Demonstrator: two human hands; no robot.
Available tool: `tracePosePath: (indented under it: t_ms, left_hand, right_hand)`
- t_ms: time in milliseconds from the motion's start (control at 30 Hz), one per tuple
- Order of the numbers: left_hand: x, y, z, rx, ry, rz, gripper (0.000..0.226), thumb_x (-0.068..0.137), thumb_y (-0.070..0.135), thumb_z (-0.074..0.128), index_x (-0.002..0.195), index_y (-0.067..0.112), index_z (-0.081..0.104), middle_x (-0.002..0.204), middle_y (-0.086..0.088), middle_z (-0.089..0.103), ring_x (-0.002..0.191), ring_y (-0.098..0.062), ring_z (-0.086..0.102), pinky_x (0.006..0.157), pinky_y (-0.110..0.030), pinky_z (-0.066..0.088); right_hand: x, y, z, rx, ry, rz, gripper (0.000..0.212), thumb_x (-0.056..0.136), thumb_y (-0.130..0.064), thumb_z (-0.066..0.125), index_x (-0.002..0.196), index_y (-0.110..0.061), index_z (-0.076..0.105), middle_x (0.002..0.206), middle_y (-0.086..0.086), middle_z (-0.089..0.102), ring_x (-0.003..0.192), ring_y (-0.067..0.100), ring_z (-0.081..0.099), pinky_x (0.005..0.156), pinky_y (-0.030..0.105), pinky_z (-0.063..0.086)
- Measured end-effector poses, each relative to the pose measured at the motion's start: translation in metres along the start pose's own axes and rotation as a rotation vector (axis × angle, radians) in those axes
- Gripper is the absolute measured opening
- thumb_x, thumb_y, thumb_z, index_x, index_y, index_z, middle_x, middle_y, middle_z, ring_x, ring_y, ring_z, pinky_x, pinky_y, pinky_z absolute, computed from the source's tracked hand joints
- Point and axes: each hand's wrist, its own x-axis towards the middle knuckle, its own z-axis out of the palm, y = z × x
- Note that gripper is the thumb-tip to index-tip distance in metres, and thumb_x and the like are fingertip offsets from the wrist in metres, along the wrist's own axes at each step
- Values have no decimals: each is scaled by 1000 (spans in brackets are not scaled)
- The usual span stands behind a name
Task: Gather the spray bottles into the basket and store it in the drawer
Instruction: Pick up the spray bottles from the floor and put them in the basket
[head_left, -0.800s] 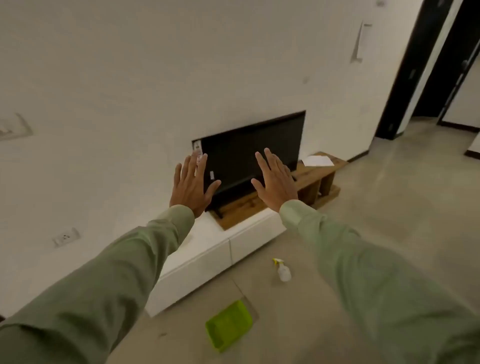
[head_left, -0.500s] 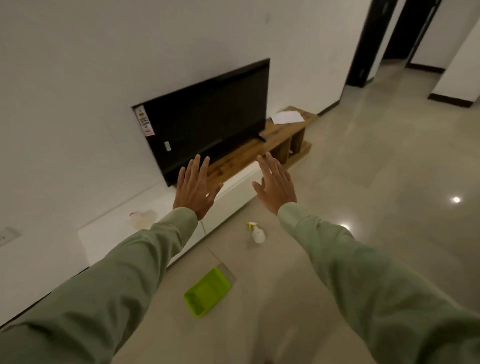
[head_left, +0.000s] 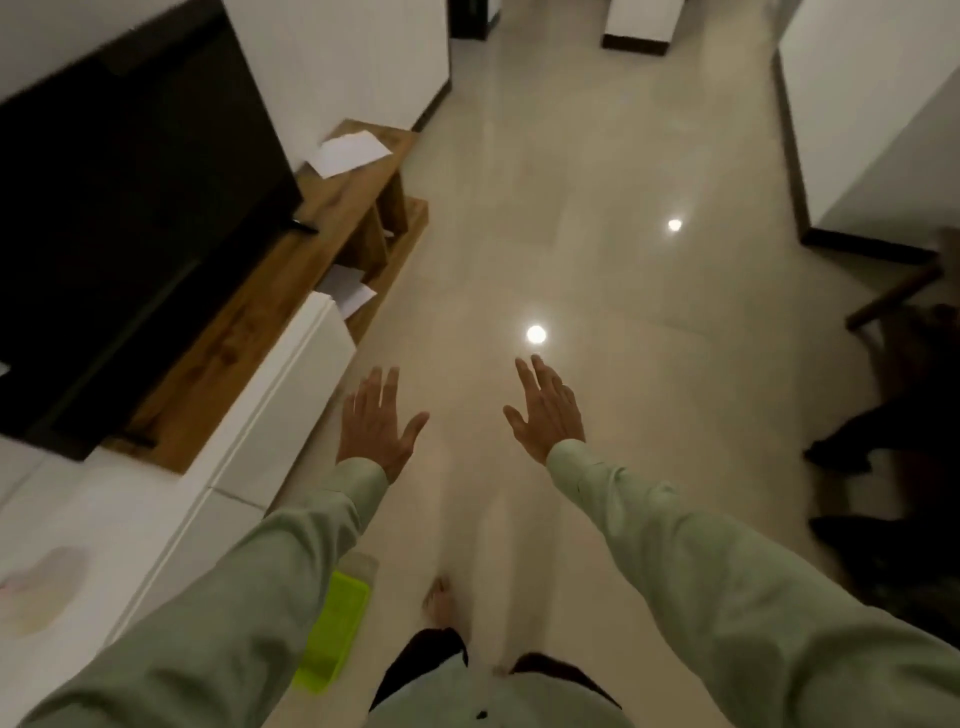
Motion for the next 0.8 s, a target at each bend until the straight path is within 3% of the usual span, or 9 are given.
tracePosePath:
  t_ms: [300,533,800]
  left_hand:
    - [108,65,73,-9,-202,135,78,95,53,47,156,19,13,165,-9,13,152,-29,14,122,-46,10]
    - [202,106,158,-14,-290,93,77,95,52,47,156,19,13,165,-9,12,152,-28,13,122,-46,12]
    - [315,109,349,-38,-383,86,75,96,51,45,156,18,13,164,-10,15,152,-28,15,123,-46,16]
  right_hand:
    - [54,95,9,52,-59,275,75,96,-38,57,159,-20,22,168,10,18,153,29,20,122,44,24]
    - [140,197,42,87,-148,358,75,95,-41,56,158,-21,21,168,9,19,153,29,21,119,42,23]
    - [259,323,193,192,-248,483,84,86,-45,66,156,-18,27,164,11,28,150,30,26,117,45,28]
